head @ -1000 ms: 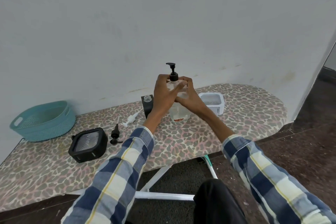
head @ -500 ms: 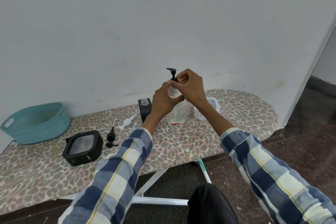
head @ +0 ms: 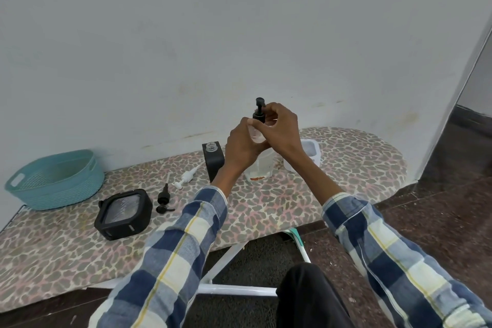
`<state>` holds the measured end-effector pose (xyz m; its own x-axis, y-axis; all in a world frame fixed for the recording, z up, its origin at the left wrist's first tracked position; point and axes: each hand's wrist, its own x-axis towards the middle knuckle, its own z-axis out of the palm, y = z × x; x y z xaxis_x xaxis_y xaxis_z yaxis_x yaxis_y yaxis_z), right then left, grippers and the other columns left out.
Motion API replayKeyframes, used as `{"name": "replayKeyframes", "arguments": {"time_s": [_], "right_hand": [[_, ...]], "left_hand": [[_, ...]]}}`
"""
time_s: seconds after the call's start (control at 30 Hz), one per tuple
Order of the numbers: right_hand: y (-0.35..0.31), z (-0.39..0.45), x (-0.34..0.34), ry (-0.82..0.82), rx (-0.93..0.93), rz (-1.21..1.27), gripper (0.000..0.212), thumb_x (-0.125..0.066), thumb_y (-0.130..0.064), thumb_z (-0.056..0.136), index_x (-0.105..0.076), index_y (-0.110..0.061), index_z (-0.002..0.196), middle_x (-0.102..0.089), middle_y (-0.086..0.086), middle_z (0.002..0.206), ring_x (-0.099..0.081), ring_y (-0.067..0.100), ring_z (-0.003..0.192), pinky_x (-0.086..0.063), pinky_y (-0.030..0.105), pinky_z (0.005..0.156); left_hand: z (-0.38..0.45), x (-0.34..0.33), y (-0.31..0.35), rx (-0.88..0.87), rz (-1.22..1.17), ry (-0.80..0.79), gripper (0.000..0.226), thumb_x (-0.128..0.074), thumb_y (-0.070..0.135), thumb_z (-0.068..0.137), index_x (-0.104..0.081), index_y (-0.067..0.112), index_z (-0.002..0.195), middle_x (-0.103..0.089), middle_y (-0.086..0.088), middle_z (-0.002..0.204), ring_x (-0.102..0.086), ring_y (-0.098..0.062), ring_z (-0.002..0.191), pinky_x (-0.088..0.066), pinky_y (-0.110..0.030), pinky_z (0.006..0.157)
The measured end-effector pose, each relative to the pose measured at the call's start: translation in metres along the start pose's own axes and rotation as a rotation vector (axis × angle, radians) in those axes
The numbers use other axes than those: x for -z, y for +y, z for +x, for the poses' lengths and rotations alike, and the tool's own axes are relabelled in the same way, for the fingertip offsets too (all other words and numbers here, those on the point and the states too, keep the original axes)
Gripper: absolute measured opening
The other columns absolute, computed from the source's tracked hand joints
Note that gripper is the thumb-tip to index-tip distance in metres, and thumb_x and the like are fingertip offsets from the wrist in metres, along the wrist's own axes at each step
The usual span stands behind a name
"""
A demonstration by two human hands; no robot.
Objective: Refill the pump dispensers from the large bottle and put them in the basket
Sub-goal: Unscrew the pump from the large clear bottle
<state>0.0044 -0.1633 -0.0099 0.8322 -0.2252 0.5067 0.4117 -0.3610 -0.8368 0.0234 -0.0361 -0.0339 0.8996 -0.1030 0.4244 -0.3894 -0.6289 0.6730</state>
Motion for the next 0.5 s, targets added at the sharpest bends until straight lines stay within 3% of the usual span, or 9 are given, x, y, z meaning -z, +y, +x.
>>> {"name": "replayKeyframes", "arguments": {"time_s": [0.17,0.3,0.4,0.5], "right_hand": [[-0.017,0.014,0.024,0.110,0.016,0.109,0.031,-0.085,-0.027,0.087,-0.079,-0.015,0.115,-0.080,-0.009,0.099,-0.074,0.004,0.092,-0.058,0.019,0.086],[-0.037,0.023,0.045,0.114,0.148,-0.008,0.026,-0.085,-0.028,0.086,-0.078,-0.020,0.110,-0.074,-0.016,0.098,-0.071,0.006,0.092,-0.052,0.013,0.081],[-0.043,0.026,0.049,0.123,0.097,0.059,0.018,-0.086,-0.027,0.084,-0.077,-0.026,0.100,-0.075,-0.018,0.092,-0.071,0.001,0.084,-0.054,0.014,0.080],[-0.038,0.025,0.053,0.173,0.056,0.111,0.018,-0.087,-0.028,0.085,-0.080,-0.022,0.100,-0.077,-0.017,0.088,-0.070,-0.002,0.078,-0.054,0.014,0.079]], "left_hand": [[0.001,0.000,0.000,-0.034,0.064,-0.008,0.066,-0.088,0.061,0.079,-0.051,0.021,0.116,-0.068,0.005,0.105,-0.066,-0.018,0.089,-0.049,-0.033,0.071],[0.001,-0.002,0.001,-0.071,0.068,-0.014,0.066,-0.086,0.064,0.080,-0.051,0.021,0.116,-0.072,-0.001,0.110,-0.068,-0.021,0.092,-0.048,-0.031,0.073],[0.002,-0.004,0.002,-0.062,0.072,-0.007,0.072,-0.086,0.065,0.078,-0.054,0.018,0.121,-0.073,-0.002,0.116,-0.069,-0.021,0.097,-0.049,-0.031,0.075],[-0.001,-0.004,0.003,-0.072,0.075,0.003,0.068,-0.086,0.065,0.079,-0.052,0.020,0.116,-0.071,0.001,0.112,-0.068,-0.020,0.094,-0.050,-0.029,0.074]]}}
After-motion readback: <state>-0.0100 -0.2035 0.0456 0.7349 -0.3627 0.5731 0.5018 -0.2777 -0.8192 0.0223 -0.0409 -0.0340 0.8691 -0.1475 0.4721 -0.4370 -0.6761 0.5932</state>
